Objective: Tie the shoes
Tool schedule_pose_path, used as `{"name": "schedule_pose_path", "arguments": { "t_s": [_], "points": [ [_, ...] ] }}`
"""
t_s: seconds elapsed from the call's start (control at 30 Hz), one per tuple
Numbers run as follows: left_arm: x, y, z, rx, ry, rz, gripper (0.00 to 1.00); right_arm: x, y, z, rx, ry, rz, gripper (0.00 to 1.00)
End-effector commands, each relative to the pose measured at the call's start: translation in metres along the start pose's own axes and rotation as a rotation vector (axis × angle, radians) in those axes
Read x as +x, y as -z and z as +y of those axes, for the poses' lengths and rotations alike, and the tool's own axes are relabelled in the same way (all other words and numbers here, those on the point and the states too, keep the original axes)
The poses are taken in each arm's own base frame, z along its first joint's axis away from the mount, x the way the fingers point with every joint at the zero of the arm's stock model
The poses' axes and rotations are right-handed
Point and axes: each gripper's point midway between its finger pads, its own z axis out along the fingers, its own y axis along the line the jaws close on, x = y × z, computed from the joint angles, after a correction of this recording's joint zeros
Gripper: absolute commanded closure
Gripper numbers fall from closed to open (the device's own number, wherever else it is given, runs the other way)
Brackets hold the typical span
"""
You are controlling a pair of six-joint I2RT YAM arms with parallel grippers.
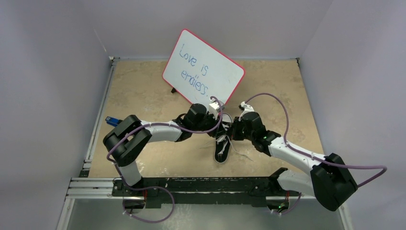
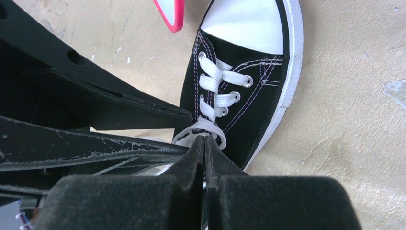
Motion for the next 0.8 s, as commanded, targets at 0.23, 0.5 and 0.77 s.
{"name": "schedule_pose_path", "arguments": {
  "t_s": [0.23, 0.5, 0.77],
  "points": [
    [0.000, -0.001, 0.007, -0.016, -0.061, 0.000, 0.70, -0.016, -0.001, 0.020, -0.080, -0.020, -0.050, 1.00],
    [0.000, -0.008, 0.010, -0.015, -0.066, -0.001, 0.71, -0.014, -0.003, 0.023, -0.098, -0.022, -0.037, 1.00],
    [0.003, -0.011, 0.015, -0.031, -0.085, 0.014, 0.80, -0.015, -0.002, 0.027, -0.119, -0.019, -0.036, 1.00]
  ]
}}
